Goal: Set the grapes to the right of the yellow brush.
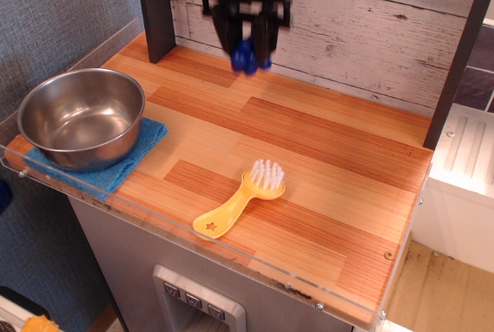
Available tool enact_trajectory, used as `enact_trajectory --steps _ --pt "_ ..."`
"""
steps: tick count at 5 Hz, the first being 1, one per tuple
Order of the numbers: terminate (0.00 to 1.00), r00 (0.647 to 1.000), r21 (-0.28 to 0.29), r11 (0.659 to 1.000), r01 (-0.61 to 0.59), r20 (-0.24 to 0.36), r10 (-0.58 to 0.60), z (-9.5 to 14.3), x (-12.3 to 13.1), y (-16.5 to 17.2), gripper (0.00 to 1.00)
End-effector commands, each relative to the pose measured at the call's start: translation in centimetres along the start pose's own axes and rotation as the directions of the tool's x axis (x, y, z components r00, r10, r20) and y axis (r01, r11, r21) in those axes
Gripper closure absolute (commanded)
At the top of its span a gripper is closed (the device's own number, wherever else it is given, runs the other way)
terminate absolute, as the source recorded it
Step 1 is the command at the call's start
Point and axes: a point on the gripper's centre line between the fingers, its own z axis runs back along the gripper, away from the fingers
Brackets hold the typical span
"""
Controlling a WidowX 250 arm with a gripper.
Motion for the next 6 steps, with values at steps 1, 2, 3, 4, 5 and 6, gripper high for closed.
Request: enact_trajectory --steps 1,2,3,4,5,6 --pt "0.00 0.943 0.000 0.944 0.330 -0.055 -0.329 1.7 -7.2 -7.8 1.00" --pt "0.00 0.900 0.024 0.905 0.424 -0.127 -0.418 0.1 -10.7 -9.2 1.00" --pt "0.00 0.861 0.036 0.869 0.493 -0.160 -0.482 -1.1 -13.0 -10.2 1.00" --pt "0.00 0.821 0.022 0.831 0.555 -0.174 -0.544 -2.4 -13.7 -11.2 1.00" --pt "0.00 0.814 0.015 0.824 0.566 -0.173 -0.555 -3.3 -13.1 -11.6 1.00" --pt "0.00 0.796 -0.021 0.806 0.592 -0.143 -0.588 -4.0 -12.0 -11.7 1.00"
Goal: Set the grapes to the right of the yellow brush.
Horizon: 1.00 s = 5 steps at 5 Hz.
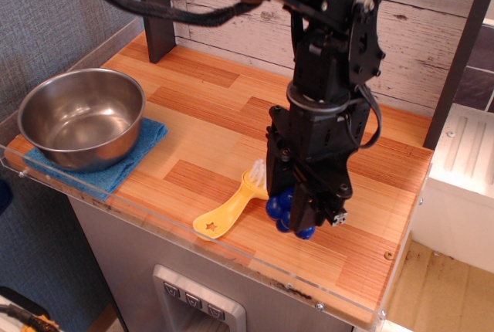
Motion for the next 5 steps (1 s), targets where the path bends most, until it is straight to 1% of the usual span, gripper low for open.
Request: enact_trajectory --steps 1,2,3,4,5 --pt "0.00 0.994 -0.029 0.997 0.075 0.082 -0.072 0.4 1.5 1.7 1.00" --pt "0.00 0.993 -0.024 0.995 0.100 0.072 -0.098 0.4 1.4 1.5 0.00" --pt "0.00 0.991 -0.024 0.993 0.115 0.065 -0.113 0.9 1.2 1.3 0.00" --pt "0.00 0.988 -0.010 0.997 0.077 0.134 -0.075 5.1 0.4 2.0 0.00" --pt "0.00 0.967 -0.010 0.985 -0.170 0.189 0.169 10.0 -2.9 6.0 0.00"
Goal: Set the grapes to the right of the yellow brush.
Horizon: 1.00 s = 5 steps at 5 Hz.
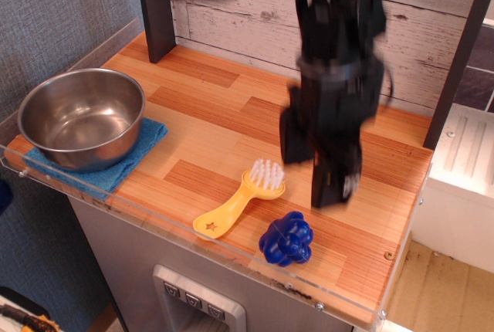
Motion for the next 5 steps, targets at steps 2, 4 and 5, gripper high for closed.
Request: enact_trajectory --steps 2,4,5 --pt "0.00 0.804 0.069 0.803 -0.592 0.120 0.583 9.4 -9.7 8.1 0.00" --pt "0.00 0.847 0.083 0.843 -0.531 0.084 0.525 8.5 -11.0 7.9 0.00" --pt "0.00 0.847 0.083 0.843 -0.531 0.084 0.525 8.5 -11.0 7.9 0.00"
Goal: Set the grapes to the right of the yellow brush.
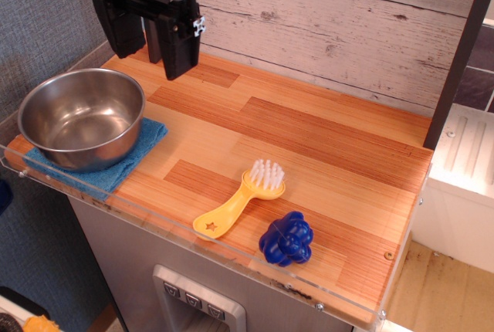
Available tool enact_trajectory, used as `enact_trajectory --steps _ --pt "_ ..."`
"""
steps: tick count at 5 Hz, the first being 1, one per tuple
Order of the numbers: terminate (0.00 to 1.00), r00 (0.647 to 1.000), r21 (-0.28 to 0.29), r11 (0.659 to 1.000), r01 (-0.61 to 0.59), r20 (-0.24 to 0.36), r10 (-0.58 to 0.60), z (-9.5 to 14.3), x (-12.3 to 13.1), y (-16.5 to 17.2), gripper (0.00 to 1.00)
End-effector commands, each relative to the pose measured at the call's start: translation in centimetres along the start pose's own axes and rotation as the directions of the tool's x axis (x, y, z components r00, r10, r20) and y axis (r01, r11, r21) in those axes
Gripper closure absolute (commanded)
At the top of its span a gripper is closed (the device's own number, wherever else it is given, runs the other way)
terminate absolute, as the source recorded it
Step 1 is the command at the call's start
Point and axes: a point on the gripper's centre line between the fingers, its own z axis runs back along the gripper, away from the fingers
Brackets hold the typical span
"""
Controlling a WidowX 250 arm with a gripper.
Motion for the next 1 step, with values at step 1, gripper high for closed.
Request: enact_trajectory --steps 1 --pt "1.00 0.999 0.022 1.000 -0.002 0.038 0.001 1.30 -1.70 0.58 0.00"
